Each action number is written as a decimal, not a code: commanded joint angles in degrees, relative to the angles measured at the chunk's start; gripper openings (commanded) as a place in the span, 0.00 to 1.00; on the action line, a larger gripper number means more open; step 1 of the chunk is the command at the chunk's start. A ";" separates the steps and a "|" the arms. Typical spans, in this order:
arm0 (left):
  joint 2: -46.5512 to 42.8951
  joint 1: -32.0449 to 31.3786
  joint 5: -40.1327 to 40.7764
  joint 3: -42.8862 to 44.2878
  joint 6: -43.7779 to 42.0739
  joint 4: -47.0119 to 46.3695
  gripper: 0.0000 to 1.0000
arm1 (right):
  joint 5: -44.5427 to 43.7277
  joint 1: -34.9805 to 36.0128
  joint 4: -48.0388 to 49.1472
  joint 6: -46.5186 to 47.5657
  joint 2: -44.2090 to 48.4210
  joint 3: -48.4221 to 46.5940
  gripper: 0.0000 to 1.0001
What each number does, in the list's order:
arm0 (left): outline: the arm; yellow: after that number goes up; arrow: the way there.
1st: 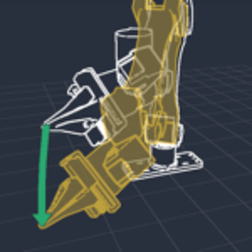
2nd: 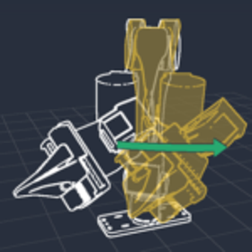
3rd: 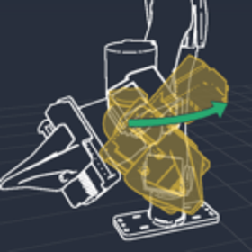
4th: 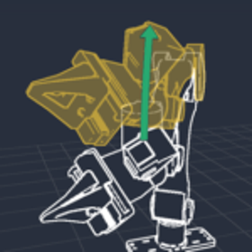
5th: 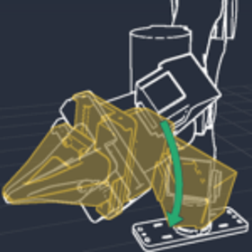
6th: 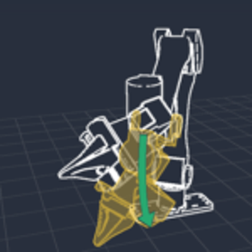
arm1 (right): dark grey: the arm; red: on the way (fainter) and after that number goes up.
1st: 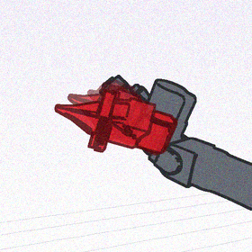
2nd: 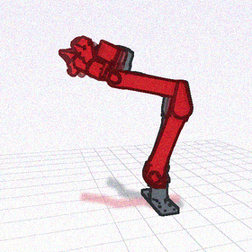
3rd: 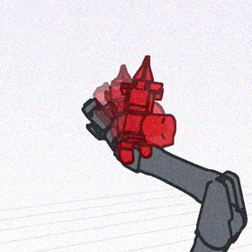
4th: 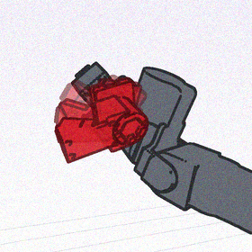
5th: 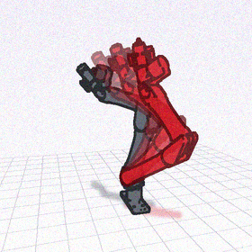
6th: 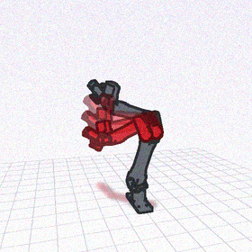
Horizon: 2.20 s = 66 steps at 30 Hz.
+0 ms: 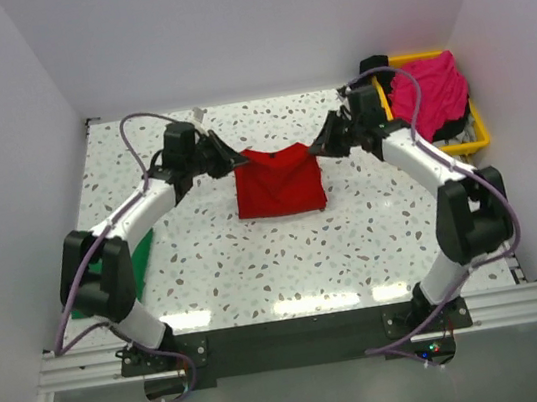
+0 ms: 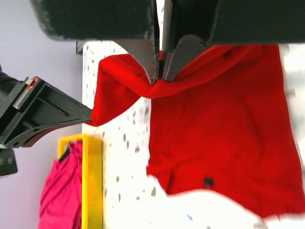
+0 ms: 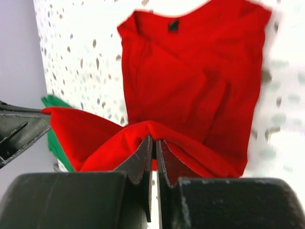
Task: Fold and stack the t-shirts
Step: Fold the tshirt
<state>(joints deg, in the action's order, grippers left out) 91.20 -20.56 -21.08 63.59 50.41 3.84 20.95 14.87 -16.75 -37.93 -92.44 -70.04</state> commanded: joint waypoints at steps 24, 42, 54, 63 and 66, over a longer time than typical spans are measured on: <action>35.28 15.63 -9.51 30.72 -2.07 -16.05 0.52 | 6.56 -9.60 3.57 -1.19 -40.55 -43.08 0.42; 33.43 4.83 -6.44 18.25 -1.63 -19.66 0.07 | 5.51 -1.60 8.32 1.55 -36.49 -27.61 0.34; 28.52 2.63 3.14 0.41 2.93 -20.98 0.00 | -1.70 -1.95 11.12 -0.56 -29.21 -9.96 0.31; 15.97 -3.78 9.56 -13.12 5.48 -18.87 0.00 | -2.32 -0.21 15.61 -0.92 -15.59 8.77 0.30; 11.22 -5.63 9.22 -16.90 5.66 -18.42 0.00 | -2.58 2.69 14.74 0.40 -10.75 12.73 0.30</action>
<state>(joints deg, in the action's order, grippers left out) 107.46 -25.26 -15.14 50.54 56.01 -17.76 21.91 14.96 -1.08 -39.55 -107.96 -60.36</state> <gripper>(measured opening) 0.014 0.302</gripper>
